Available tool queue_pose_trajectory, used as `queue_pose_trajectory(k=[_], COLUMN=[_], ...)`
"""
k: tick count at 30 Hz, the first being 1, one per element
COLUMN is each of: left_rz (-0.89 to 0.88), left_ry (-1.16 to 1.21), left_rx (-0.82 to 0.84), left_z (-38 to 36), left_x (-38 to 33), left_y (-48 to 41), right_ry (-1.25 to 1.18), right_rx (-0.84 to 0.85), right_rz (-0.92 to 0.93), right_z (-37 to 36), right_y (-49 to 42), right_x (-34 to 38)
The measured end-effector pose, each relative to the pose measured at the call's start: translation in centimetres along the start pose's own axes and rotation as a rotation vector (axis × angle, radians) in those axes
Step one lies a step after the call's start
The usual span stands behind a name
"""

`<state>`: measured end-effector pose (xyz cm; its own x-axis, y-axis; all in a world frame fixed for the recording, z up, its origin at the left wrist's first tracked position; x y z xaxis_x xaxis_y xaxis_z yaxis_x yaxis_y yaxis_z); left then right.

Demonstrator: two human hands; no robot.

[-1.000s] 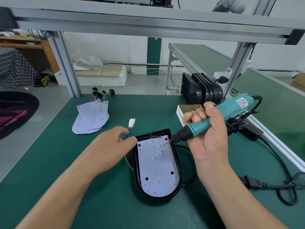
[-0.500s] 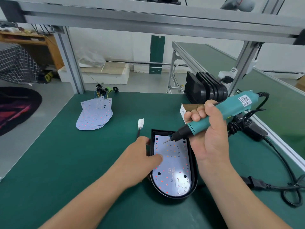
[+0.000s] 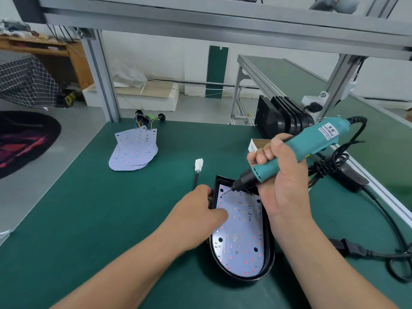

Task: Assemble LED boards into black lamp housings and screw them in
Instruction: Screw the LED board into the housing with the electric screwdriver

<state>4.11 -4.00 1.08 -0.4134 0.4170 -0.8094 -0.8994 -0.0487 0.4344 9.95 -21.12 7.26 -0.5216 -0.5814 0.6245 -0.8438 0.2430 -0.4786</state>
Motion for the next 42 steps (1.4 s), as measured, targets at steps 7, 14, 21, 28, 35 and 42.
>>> queue_pose_trajectory(k=[7, 14, 21, 28, 35, 42], left_rz=[-0.015, -0.013, -0.026, -0.023, -0.029, -0.029], left_ry=[-0.007, -0.018, -0.027, -0.027, -0.043, -0.047], left_rx=[-0.014, -0.01, -0.02, -0.031, -0.053, -0.06], left_z=[0.0, 0.0, 0.0, 0.0, 0.1, 0.1], left_x=[-0.1, -0.2, -0.2, -0.2, -0.1, 0.0], left_y=[0.2, 0.3, 0.3, 0.0, -0.2, -0.2], right_ry=[0.051, 0.09, 0.123, 0.158, 0.119, 0.086], right_rx=[0.051, 0.081, 0.079, 0.285, 0.368, 0.462], right_rz=[0.029, 0.073, 0.077, 0.098, 0.03, -0.044], right_z=[-0.3, -0.5, -0.7, -1.8, -2.5, -2.7], right_y=[0.3, 0.3, 0.5, 1.0, 1.0, 0.7], right_x=[-0.2, 0.0, 0.1, 0.1, -0.5, -0.9])
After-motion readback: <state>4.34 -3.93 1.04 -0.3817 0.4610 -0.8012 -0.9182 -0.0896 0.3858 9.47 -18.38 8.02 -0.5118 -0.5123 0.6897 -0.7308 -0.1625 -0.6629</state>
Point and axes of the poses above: each hand's wrist, its own y-axis away from the middle knuckle, its own z-axis out of the back of the hand, x = y × z, the point moved 2 cm from there along -y, towards the middle knuckle, and after that the axes turned 14 degrees about z, right-handed, at the moved point
